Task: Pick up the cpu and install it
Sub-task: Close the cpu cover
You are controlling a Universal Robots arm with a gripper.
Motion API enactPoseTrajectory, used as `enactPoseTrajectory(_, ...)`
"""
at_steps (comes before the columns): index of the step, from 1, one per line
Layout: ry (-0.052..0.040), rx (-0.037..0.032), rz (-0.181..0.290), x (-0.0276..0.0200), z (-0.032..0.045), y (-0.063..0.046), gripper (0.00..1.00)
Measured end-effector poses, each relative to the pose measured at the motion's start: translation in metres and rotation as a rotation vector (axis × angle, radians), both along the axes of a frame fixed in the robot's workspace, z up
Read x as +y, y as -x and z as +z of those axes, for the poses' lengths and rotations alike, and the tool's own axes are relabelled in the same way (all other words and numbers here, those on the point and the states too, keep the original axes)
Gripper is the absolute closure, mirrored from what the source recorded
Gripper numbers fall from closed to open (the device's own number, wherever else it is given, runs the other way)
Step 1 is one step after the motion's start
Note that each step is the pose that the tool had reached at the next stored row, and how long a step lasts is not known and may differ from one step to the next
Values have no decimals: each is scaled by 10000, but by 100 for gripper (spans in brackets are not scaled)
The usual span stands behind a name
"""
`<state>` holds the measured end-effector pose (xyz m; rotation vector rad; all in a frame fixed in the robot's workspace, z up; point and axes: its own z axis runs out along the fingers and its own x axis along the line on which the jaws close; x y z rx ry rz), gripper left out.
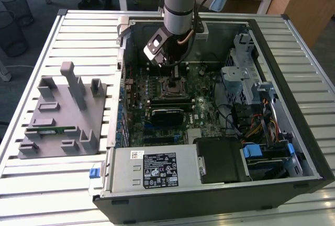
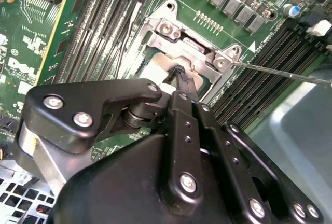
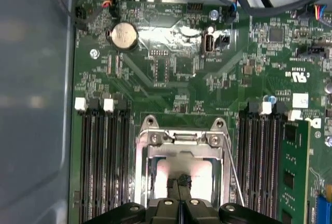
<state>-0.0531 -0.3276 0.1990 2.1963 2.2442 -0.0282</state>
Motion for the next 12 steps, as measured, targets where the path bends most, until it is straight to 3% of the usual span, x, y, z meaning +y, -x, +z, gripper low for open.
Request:
enactPoseTrajectory(5, -5, 5, 0, 1, 40, 5, 89)
enactPoseTrajectory(12, -5, 5, 0, 1, 40, 115, 89)
